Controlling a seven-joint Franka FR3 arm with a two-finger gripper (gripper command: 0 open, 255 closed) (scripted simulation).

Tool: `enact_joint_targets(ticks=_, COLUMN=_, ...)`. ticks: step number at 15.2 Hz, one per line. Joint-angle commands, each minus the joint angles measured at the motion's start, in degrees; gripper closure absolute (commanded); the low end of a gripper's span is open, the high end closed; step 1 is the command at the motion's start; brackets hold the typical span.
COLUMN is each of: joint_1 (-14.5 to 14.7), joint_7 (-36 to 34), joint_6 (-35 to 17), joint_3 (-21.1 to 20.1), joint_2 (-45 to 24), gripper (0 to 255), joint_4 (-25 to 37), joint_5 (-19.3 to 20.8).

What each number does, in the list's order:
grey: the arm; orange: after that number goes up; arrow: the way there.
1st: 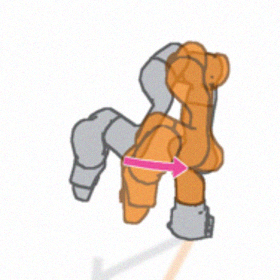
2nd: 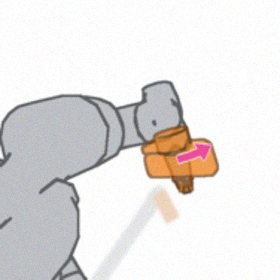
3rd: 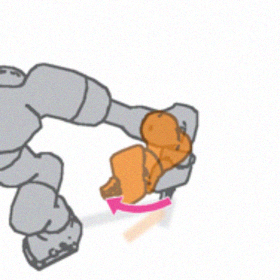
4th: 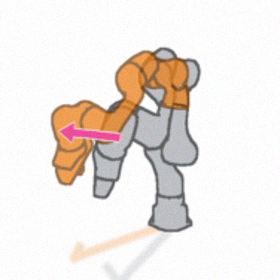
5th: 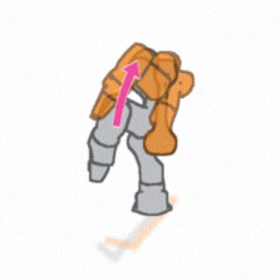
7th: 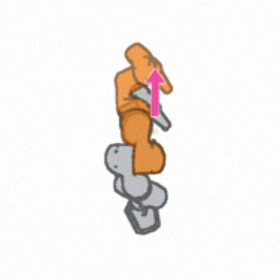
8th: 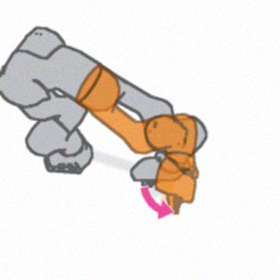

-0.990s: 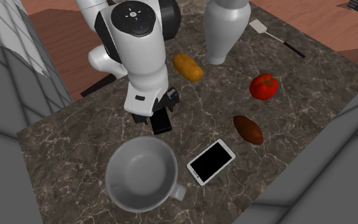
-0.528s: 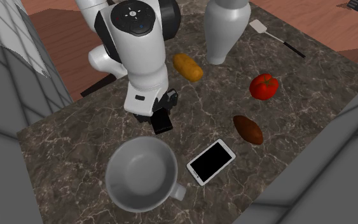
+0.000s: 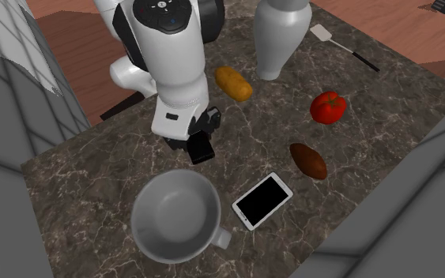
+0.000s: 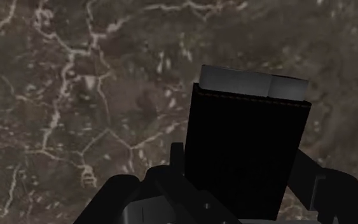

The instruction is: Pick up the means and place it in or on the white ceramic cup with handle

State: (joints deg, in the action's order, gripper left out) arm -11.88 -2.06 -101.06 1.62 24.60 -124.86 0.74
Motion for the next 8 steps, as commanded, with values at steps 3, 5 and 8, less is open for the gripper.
enact_joint_targets(ticks=3, joint_1=0.02, joint_7=-0.01, joint_6=3.09, joint_3=-0.04, joint_2=-0.25, gripper=255, joint_4=3.32, joint_5=-0.03)
enact_joint_targets(ticks=5, joint_1=0.03, joint_7=0.0, joint_6=4.61, joint_3=-0.05, joint_2=-0.43, gripper=255, joint_4=5.03, joint_5=-0.04)
enact_joint_targets(ticks=8, joint_1=0.04, joint_7=0.01, joint_6=6.89, joint_3=-0.06, joint_2=-0.8, gripper=255, joint_4=7.68, joint_5=-0.05)
